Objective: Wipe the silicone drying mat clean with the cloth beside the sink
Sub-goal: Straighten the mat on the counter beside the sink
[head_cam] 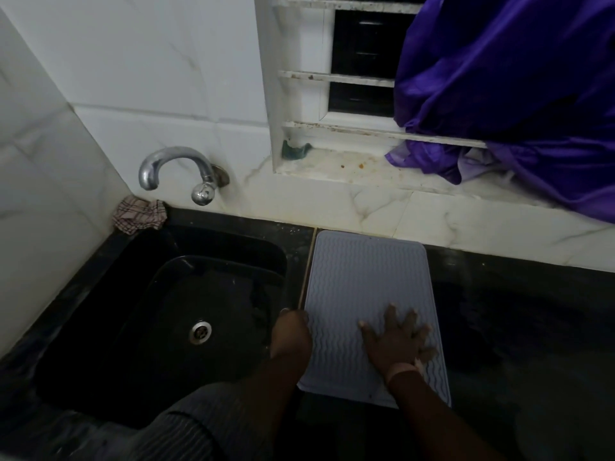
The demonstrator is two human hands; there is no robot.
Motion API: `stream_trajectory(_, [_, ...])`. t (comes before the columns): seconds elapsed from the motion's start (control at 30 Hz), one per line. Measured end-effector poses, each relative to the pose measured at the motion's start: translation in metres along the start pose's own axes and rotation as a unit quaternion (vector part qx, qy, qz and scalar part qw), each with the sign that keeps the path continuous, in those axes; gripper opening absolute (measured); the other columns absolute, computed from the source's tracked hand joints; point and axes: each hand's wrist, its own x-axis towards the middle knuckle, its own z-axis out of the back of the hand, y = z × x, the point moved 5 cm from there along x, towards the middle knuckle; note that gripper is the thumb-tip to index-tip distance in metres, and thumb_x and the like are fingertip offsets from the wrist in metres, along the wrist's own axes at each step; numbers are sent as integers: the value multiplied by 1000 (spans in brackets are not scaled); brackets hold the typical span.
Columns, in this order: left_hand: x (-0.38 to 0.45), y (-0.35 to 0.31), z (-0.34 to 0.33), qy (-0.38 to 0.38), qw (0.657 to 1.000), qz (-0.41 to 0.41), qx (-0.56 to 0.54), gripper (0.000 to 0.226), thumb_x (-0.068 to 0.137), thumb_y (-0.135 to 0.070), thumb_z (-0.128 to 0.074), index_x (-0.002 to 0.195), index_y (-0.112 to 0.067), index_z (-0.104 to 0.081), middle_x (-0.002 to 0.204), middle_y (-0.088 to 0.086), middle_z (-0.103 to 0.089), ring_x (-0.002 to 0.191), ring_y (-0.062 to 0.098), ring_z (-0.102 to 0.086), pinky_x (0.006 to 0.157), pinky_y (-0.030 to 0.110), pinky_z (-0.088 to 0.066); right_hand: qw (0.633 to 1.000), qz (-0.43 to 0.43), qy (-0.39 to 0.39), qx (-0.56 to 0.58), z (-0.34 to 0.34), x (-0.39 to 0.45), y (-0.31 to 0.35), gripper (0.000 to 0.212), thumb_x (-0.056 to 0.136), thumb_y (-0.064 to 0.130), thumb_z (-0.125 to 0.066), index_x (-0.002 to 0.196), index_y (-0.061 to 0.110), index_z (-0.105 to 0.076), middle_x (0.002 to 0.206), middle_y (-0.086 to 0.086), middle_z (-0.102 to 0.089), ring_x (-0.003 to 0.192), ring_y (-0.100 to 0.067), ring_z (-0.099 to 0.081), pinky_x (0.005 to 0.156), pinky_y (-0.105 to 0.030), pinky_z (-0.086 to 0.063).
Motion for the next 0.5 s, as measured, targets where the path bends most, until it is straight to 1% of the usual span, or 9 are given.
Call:
stream_trajectory(0.1, [8,0,-2,4,1000,6,-6,23,97,1,-47,98,5,-70,111,16,-67,98,26,-66,87,33,-55,999,3,37,-2,9,6,2,102,82,89,-36,161,39,4,168,-6,22,152,-44,18,118,-70,6])
stream_trajectory(0.17, [9,-3,-2,17,1000,14,11,23,99,-3,-49,105,1,-70,113,14,-68,102,26,-67,90,34,-56,997,2,72,5,17,11,3,108,79,90,-43,161,38,4,168,-7,22,152,-46,17,118,-70,3])
stream_trajectory(0.23, [2,-9,-1,19,999,-8,51,25,99,-6,-50,116,-5,-68,121,14,-65,110,29,-64,93,34,-53,996,4,92,19,21,14,2,112,76,91,-47,162,37,2,168,-7,20,152,-46,16,120,-69,0])
stream_trajectory(0.3, [-12,-15,-4,31,995,-56,78,30,99,-11,-50,126,-9,-62,133,15,-56,118,30,-57,100,38,-49,996,12,93,5,19,14,-3,113,76,90,-48,162,37,2,168,-7,22,152,-46,16,121,-68,-2])
stream_trajectory(0.37, [-26,-15,-12,65,984,-103,131,34,99,-20,-54,133,-16,-58,146,10,-44,129,27,-47,109,39,-43,996,29,81,-24,12,6,-8,110,80,87,-46,162,36,7,167,-8,24,152,-45,18,121,-66,-1])
stream_trajectory(0.43, [-35,-12,-17,93,968,-135,189,39,96,-30,-60,134,-22,-57,152,5,-36,135,27,-39,112,38,-40,997,47,54,-22,4,-3,-12,106,83,86,-40,161,35,10,167,-9,26,152,-43,20,121,-66,3])
stream_trajectory(0.5, [-33,-13,-13,101,962,-137,215,41,95,-30,-62,135,-22,-57,152,5,-35,135,27,-38,111,39,-41,997,54,44,-23,1,-8,-14,104,85,87,-36,161,35,11,167,-9,26,152,-42,19,121,-64,6])
